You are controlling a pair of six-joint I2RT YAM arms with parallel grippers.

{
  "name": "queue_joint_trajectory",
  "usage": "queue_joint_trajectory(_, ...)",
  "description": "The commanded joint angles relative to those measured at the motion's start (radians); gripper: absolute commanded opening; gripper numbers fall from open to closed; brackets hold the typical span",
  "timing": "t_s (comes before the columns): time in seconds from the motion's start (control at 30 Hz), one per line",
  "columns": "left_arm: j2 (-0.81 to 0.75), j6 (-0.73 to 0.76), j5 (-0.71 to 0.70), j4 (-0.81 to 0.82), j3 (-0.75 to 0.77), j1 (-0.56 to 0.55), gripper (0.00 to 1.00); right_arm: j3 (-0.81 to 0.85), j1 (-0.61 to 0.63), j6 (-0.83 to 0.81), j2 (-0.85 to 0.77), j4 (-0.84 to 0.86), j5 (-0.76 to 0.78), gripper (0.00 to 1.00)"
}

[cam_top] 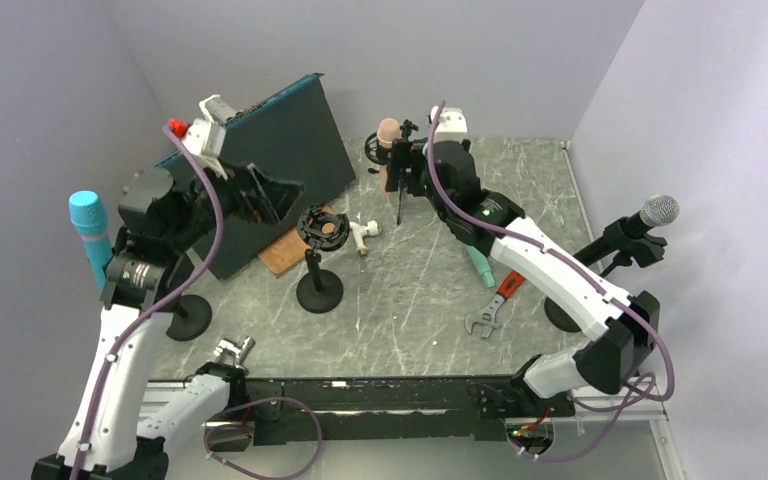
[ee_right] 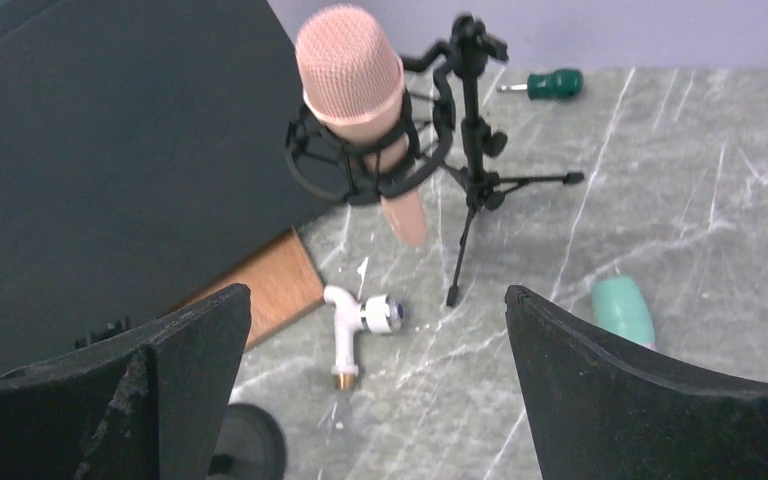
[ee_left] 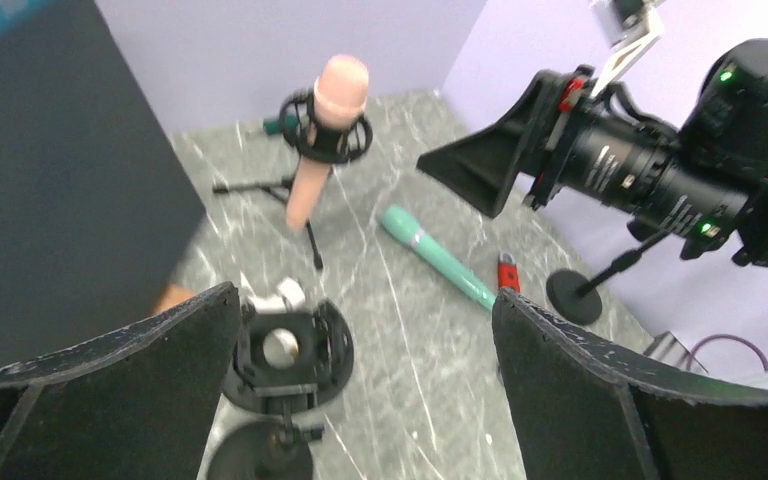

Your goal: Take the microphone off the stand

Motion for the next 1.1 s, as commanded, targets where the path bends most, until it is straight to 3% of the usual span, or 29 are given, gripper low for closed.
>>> queue_joint_trajectory(0.0,0.103,0.067,-0.001,0.154,0.096,-0.001,0.99,0.144,-0.024,-0.062,0.085,-0.019,-0.001,1.0)
queue_joint_trajectory(0.1,0.169,0.127,-0.013,0.134,0.147,-0.001,0.98,0.24,-0.042,-0.087,0.16,-0.024,-0.035,0.99)
queue_joint_trajectory(0.3,0.107,0.113,0.07,0.297,-0.049,0.063,0.99,0.429,-0.065,-0.135,0.318,-0.086,-0.064,0.88)
queue_joint_trajectory(0.43,0.048,0.134,0.06,0.313,-0.12,0.081,0.98,0.497,-0.072,-0.155,0.393,-0.096,-0.055,0.83)
queue_joint_trajectory(0.57,0.017,0.143,0.06,0.343,-0.153,0.081,0.99,0.537,-0.077,-0.173,0.449,-0.086,-0.047,0.72)
queue_joint_trajectory(1.07,0.033,0.11,0.099,0.38,-0.176,0.096,0.98,0.538,-0.077,-0.196,0.488,-0.052,0.0,0.48)
